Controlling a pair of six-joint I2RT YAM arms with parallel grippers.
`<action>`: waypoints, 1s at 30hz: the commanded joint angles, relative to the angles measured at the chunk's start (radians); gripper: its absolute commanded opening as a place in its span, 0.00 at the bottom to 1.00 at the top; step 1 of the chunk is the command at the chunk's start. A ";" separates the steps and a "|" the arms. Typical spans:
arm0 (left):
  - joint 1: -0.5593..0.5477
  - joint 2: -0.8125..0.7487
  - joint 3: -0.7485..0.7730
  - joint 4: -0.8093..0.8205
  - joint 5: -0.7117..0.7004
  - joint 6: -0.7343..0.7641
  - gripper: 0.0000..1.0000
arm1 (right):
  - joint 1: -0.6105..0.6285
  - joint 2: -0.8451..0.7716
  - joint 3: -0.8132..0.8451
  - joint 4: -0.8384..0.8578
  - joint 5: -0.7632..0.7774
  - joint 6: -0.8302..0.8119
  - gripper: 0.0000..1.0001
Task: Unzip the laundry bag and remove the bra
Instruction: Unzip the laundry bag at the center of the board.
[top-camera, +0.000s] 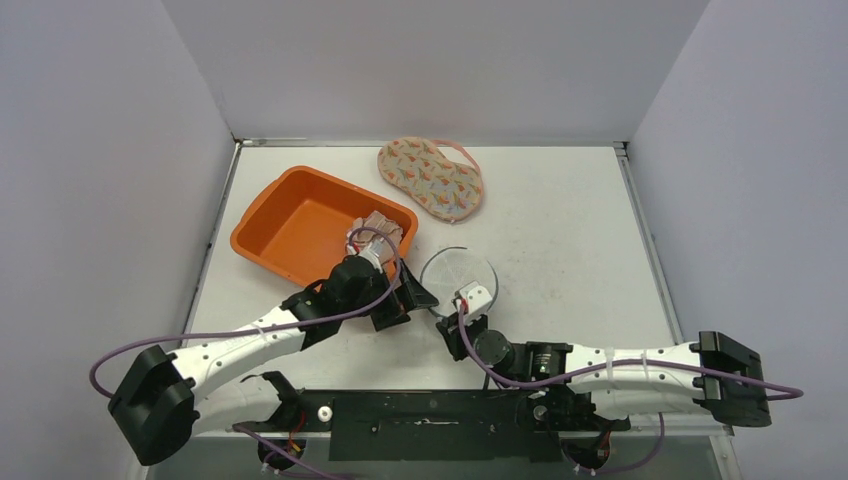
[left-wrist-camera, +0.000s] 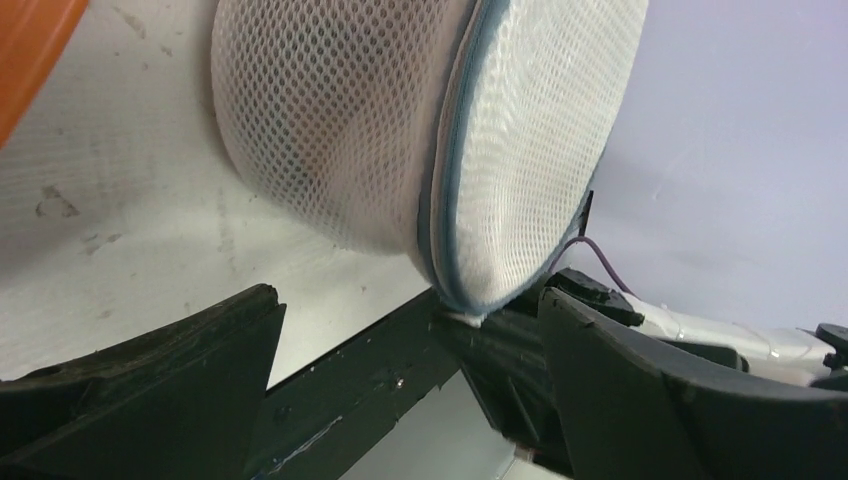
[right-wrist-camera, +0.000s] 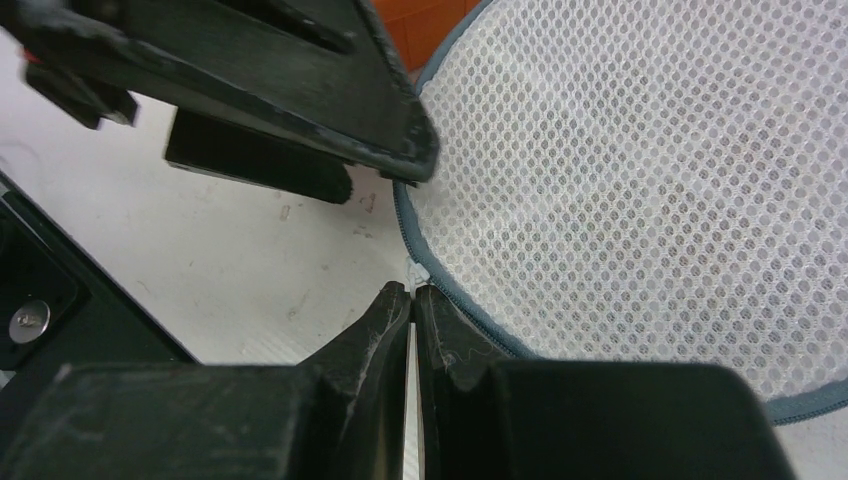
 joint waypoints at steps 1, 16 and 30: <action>-0.016 0.077 0.062 0.178 -0.010 -0.037 0.95 | -0.009 0.004 0.059 0.053 -0.027 -0.013 0.05; 0.005 0.137 0.049 0.232 -0.040 -0.066 0.14 | -0.014 -0.059 0.060 -0.045 -0.012 0.003 0.05; 0.024 0.142 0.061 0.213 -0.042 -0.044 0.00 | -0.014 -0.175 0.071 -0.285 0.110 0.083 0.05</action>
